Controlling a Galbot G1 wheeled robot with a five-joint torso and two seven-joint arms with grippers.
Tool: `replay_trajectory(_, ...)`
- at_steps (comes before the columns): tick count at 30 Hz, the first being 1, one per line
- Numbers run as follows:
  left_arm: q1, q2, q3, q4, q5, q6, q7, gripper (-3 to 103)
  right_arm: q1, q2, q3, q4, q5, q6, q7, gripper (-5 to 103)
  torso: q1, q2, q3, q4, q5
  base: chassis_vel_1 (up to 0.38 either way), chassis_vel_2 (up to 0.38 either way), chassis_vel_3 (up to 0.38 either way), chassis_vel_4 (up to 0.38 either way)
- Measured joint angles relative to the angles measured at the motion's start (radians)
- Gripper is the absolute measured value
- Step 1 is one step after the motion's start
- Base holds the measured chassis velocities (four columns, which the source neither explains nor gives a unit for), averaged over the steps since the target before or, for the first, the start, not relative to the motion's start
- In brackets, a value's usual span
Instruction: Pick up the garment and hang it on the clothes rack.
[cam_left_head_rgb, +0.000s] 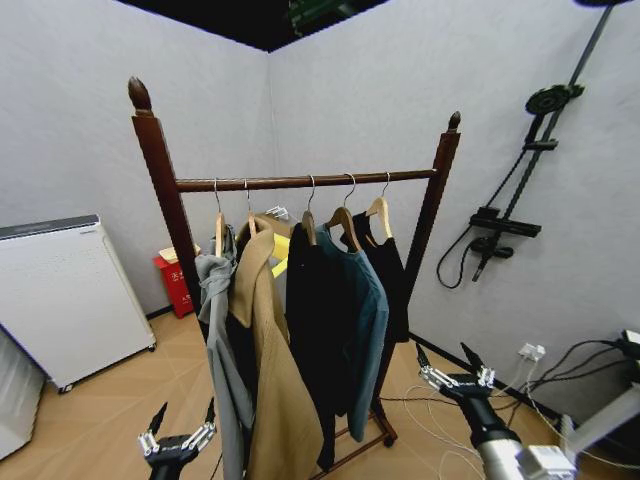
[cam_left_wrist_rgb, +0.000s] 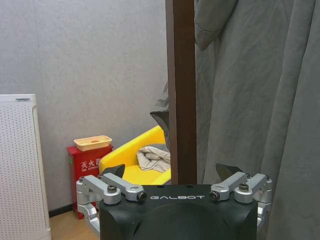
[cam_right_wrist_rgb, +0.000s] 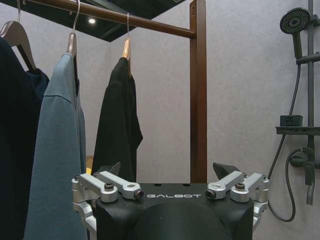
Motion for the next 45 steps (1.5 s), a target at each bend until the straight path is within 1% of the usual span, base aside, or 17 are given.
replay_trajectory(11, 0.000, 0.000, 0.000, 0.000, 0.000, 0.000, 0.000, 100, 0.003, -0.002, 0.000, -0.001, 0.002, -0.003, 0.000, 100, 0.000, 0.000, 0.000, 0.0002, -0.0003, 0.112, -0.116, -0.090, 0.094)
replay_trajectory(12, 0.000, 0.000, 0.000, 0.000, 0.000, 0.000, 0.001, 100, 0.003, -0.002, 0.000, -0.002, 0.003, -0.003, 0.000, 100, 0.000, 0.000, 0.000, 0.0000, 0.0008, 0.228, -0.224, -0.190, 0.159)
replay_trajectory(14, 0.000, 0.000, 0.000, 0.000, 0.000, 0.000, 0.001, 100, 0.003, -0.002, 0.000, -0.002, 0.003, -0.003, 0.000, 100, 0.000, 0.000, 0.000, -0.0003, 0.0008, 0.228, -0.224, -0.191, 0.176)
replay_trajectory(15, 0.000, 0.000, 0.000, 0.000, 0.000, 0.000, 0.000, 100, 0.003, -0.002, 0.000, -0.002, 0.003, -0.003, 0.000, 100, 0.000, 0.000, 0.000, 0.0000, -0.0010, 0.224, -0.249, -0.229, 0.238)
replay_trajectory(17, 0.000, 0.000, 0.000, 0.000, 0.000, 0.000, 0.000, 100, 0.003, -0.002, 0.000, -0.002, 0.003, -0.003, 0.000, 100, 0.000, 0.000, 0.000, -0.0001, -0.0008, 0.224, -0.258, -0.229, 0.238)
replay_trajectory(18, 0.000, 0.000, 0.000, 0.000, 0.000, 0.000, 0.000, 100, 0.003, -0.002, 0.000, -0.002, 0.003, -0.004, 0.000, 100, 0.000, 0.000, 0.000, 0.0004, 0.0008, 0.279, -0.272, -0.257, 0.268)
replay_trajectory(19, 0.000, 0.000, 0.000, 0.000, 0.000, 0.000, 0.000, 100, 0.003, -0.002, 0.000, -0.002, 0.003, -0.004, 0.000, 100, 0.000, 0.000, 0.000, 0.0003, -0.0003, 0.304, -0.272, -0.257, 0.257)
replay_trajectory(21, 0.000, 0.000, 0.000, 0.000, 0.000, 0.000, 0.000, 100, 0.003, -0.002, 0.000, -0.002, 0.003, -0.004, 0.000, 100, 0.000, 0.000, 0.000, -0.0002, 0.0004, 0.295, -0.280, -0.250, 0.264)
replay_trajectory(22, 0.000, 0.000, 0.000, 0.000, 0.000, 0.000, 0.000, 100, 0.003, -0.002, 0.000, -0.002, 0.003, -0.004, 0.000, 100, 0.000, 0.000, 0.000, 0.0000, -0.0001, 0.294, -0.320, -0.301, 0.272)
replay_trajectory(24, 0.000, 0.000, 0.000, 0.000, 0.000, 0.000, 0.001, 100, 0.004, -0.002, -0.001, -0.002, 0.004, -0.004, 0.000, 100, 0.000, 0.000, 0.000, 0.0000, 0.0004, 0.294, -0.309, -0.296, 0.304)
replay_trajectory(25, 0.000, 0.000, 0.000, 0.000, 0.000, 0.000, 0.000, 100, 0.003, -0.002, -0.001, -0.002, 0.004, -0.004, 0.000, 100, -0.001, 0.000, 0.000, 0.0003, -0.0005, 0.280, -0.297, -0.292, 0.257)
replay_trajectory(28, 0.000, 0.000, 0.000, 0.000, 0.000, 0.000, 0.000, 100, 0.003, -0.002, -0.001, -0.002, 0.004, -0.004, 0.000, 100, -0.001, 0.001, -0.001, 0.0002, 0.0006, 0.258, -0.245, -0.231, 0.236)
replay_trajectory(29, 0.000, 0.000, 0.000, 0.000, 0.000, 0.000, 0.000, 100, 0.003, -0.002, -0.001, -0.002, 0.004, -0.004, 0.000, 100, -0.001, 0.001, -0.001, 0.0003, 0.0000, 0.212, -0.035, -0.237, 0.195)
replay_trajectory(34, 0.000, 0.000, 0.000, 0.000, 0.000, 0.000, 0.000, 100, 0.003, -0.002, -0.001, -0.002, 0.004, -0.004, 0.000, 100, -0.001, 0.001, 0.000, -0.0004, 0.0000, 0.024, -0.008, -0.109, 0.068)
replay_trajectory(41, 0.000, 0.000, 0.000, 0.000, 0.000, 0.000, 0.000, 100, 0.004, -0.002, -0.001, -0.002, 0.004, -0.004, 0.000, 100, 0.001, -0.001, 0.000, 0.0009, 0.0002, -0.069, 0.017, 0.070, -0.066)
replay_trajectory(42, 0.000, 0.000, 0.000, 0.000, 0.000, 0.000, 0.000, 100, 0.004, -0.002, -0.001, -0.002, 0.004, -0.004, 0.000, 100, 0.001, -0.001, 0.000, 0.0001, 0.0002, -0.051, -0.018, -0.024, -0.061)
replay_trajectory(45, 0.000, 0.000, 0.000, 0.000, 0.000, 0.000, 0.000, 100, 0.004, -0.002, -0.001, -0.002, 0.004, -0.004, 0.000, 100, 0.000, 0.000, 0.000, -0.0001, 0.0000, -0.034, -0.024, -0.036, -0.065)
